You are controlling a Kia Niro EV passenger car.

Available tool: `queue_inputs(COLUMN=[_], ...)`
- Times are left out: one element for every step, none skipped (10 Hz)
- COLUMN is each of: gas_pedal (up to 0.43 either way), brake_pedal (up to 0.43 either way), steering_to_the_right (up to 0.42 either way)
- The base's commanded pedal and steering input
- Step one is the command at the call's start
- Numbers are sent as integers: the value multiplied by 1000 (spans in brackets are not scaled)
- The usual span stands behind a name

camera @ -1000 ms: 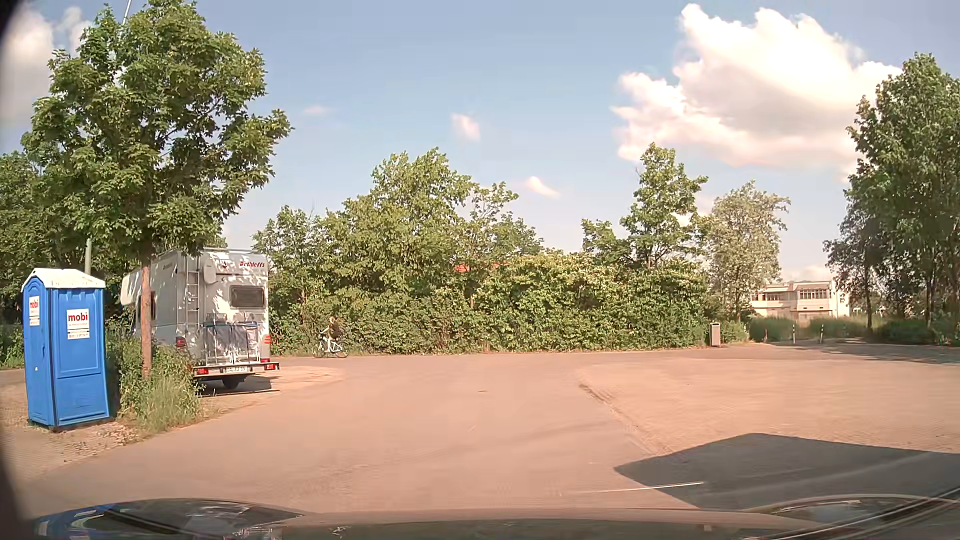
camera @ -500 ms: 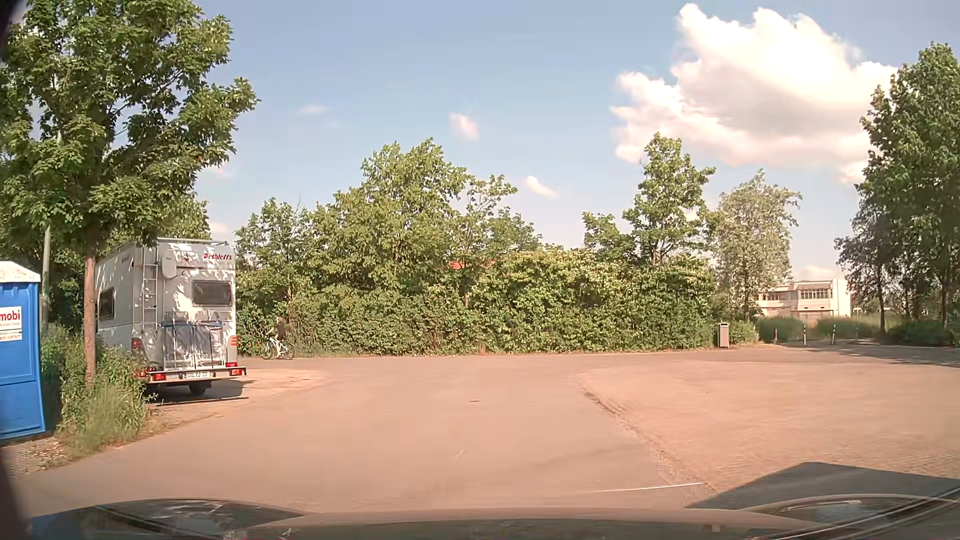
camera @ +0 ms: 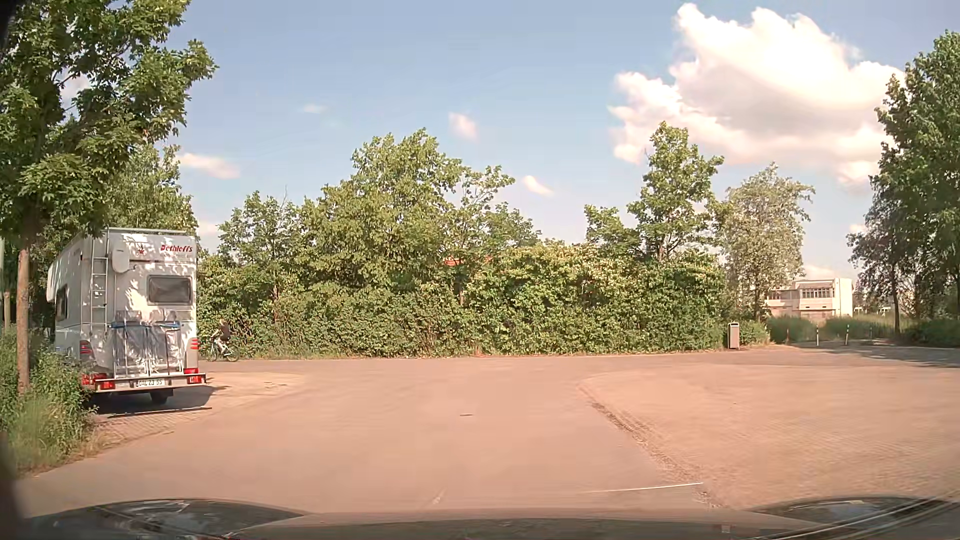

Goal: Follow the waypoints while adhering to traffic rules and regulations

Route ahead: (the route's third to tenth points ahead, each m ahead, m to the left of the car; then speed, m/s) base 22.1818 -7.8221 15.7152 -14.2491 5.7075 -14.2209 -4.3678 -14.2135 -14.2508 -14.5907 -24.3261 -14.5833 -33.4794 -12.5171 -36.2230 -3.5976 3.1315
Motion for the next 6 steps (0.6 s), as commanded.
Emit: queue_inputs(gas_pedal=[28, 28, 28, 28, 28, 28], brake_pedal=[12, 12, 12, 12, 12, 12], steering_to_the_right=[-22, -34, -42, -43, -39, -28])
